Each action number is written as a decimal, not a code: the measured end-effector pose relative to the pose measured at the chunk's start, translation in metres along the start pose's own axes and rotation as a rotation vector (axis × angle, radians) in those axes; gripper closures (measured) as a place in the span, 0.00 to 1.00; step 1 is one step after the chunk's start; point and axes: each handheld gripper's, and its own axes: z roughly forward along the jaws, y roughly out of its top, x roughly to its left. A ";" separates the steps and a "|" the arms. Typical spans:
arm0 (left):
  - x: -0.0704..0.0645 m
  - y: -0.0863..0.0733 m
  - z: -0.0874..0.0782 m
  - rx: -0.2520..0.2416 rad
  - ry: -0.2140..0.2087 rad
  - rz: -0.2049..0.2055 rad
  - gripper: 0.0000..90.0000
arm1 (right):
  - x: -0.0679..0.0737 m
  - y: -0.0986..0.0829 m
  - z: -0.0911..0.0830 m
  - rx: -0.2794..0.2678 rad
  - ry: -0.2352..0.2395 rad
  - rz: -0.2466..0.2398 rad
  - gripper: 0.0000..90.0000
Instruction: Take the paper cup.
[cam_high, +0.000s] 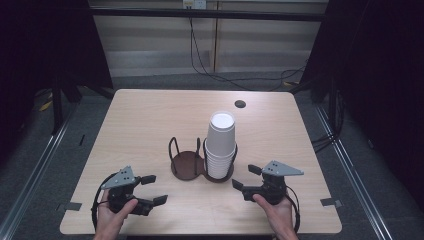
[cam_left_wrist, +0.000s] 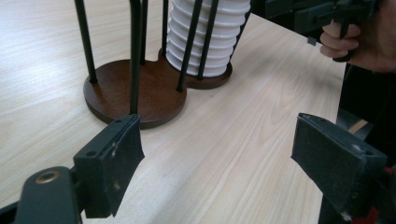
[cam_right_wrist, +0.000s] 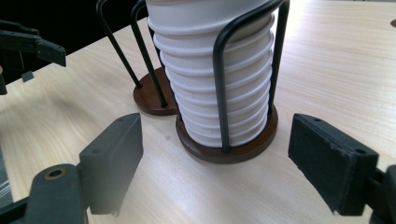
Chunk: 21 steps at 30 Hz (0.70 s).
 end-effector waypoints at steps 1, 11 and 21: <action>-0.001 0.000 0.000 -0.001 0.004 0.002 0.18 | 0.000 0.000 -0.001 0.005 -0.001 0.008 0.20; 0.001 0.002 -0.001 -0.002 0.002 -0.009 0.18 | -0.004 0.011 -0.010 0.042 -0.030 0.019 0.16; 0.000 -0.001 -0.008 0.025 0.021 0.002 0.18 | -0.005 0.020 -0.015 0.079 0.048 0.026 0.27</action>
